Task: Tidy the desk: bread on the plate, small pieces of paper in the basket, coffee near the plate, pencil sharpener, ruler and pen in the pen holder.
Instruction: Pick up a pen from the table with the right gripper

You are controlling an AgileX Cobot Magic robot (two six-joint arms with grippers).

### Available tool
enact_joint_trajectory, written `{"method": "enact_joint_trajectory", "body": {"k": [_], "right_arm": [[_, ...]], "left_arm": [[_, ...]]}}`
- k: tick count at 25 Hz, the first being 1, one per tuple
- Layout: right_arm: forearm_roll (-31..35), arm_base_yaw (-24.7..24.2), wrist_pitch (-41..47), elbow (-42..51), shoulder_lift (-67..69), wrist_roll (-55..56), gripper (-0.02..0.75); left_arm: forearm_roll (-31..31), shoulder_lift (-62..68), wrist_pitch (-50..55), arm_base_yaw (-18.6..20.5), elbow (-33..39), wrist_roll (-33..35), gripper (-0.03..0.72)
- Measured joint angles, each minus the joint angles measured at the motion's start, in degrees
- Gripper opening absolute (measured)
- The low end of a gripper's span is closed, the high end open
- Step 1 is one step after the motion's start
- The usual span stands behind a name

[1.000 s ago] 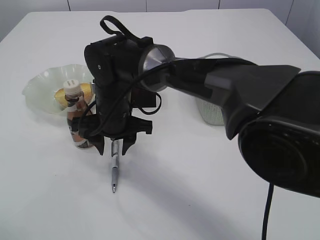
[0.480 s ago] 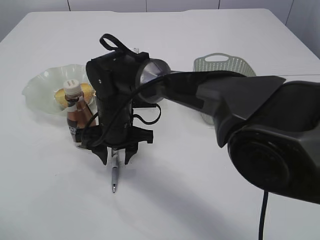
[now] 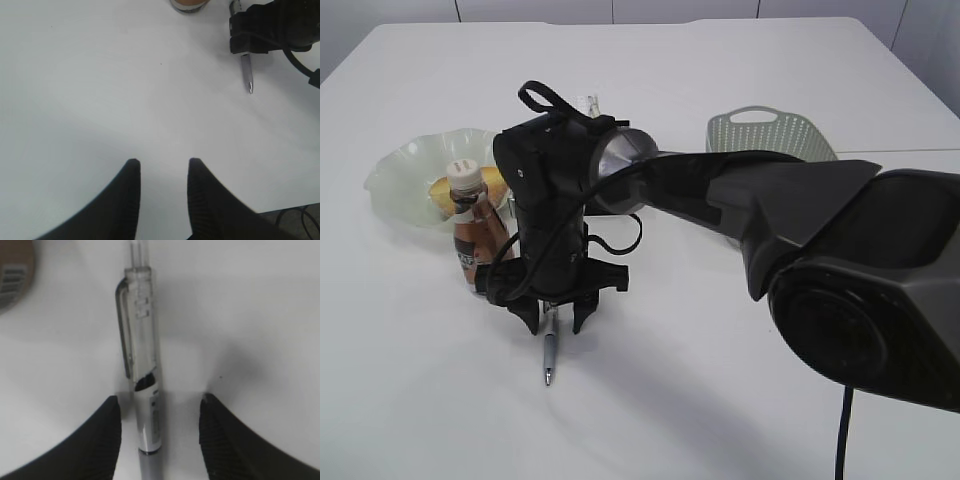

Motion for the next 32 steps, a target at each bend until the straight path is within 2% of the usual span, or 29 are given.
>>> {"method": "enact_joint_trajectory", "body": {"k": [7, 12, 19, 32], "right_arm": [[-0.8, 0.0, 0.0, 0.0, 0.1, 0.0, 0.346], [-0.9, 0.0, 0.0, 0.0, 0.1, 0.0, 0.217], [-0.9, 0.0, -0.1, 0.0, 0.1, -0.6, 0.116], [-0.2, 0.0, -0.1, 0.0, 0.1, -1.0, 0.103]], "left_arm": [[0.1, 0.0, 0.0, 0.0, 0.0, 0.0, 0.240], [0.1, 0.0, 0.0, 0.0, 0.0, 0.0, 0.241], [0.1, 0.0, 0.0, 0.0, 0.0, 0.0, 0.241], [0.1, 0.0, -1.4, 0.0, 0.0, 0.0, 0.241]]}}
